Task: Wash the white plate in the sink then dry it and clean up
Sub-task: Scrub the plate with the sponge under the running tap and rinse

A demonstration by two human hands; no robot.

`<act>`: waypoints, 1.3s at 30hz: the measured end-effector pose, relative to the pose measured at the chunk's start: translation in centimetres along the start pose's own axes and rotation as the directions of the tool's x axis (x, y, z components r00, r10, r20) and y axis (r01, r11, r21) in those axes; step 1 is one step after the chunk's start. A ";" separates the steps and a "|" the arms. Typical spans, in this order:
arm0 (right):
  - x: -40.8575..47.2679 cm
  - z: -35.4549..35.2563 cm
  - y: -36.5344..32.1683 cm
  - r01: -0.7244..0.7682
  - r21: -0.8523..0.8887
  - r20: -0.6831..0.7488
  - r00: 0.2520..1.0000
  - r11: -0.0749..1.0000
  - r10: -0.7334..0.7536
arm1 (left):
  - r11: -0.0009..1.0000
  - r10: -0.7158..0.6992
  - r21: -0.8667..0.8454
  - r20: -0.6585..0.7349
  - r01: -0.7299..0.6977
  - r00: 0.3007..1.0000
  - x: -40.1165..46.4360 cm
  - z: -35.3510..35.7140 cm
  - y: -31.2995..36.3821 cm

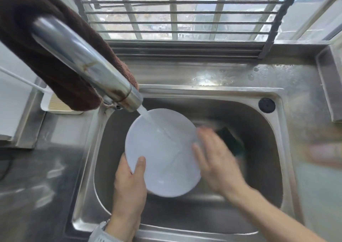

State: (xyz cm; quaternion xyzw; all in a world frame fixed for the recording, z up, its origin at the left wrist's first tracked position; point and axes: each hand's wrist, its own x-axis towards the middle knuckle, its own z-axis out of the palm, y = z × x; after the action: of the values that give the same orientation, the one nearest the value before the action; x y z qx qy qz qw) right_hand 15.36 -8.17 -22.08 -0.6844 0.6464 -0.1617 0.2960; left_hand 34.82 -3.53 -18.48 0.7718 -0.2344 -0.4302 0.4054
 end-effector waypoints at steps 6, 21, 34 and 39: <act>1.8 3.0 -5.5 0.393 -0.010 0.378 0.853 0.919 -0.361 | 0.999 -0.030 -0.017 -0.013 0.030 0.999 -0.8 1.6 1.0; 3.1 0.0 -0.9 0.311 -0.301 0.414 0.894 0.901 -0.170 | 0.988 -0.071 -0.138 -0.030 0.066 0.997 0.5 1.6 2.6; 1.5 -0.9 0.3 -0.247 0.168 0.181 0.959 0.954 0.216 | 0.983 -0.081 -0.167 -0.027 0.075 0.996 0.9 0.5 2.2; 0.0 -4.4 -1.8 -0.276 0.585 0.068 0.954 0.763 0.293 | 0.842 -0.351 -0.382 0.153 0.382 0.924 1.5 2.6 0.6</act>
State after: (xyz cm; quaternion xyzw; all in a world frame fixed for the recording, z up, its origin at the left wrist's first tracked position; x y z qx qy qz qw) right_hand 14.11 -9.03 -17.62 -0.4510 0.6645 -0.3163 0.5050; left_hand 33.39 -6.08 -19.45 0.6845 -0.0039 -0.5681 0.4569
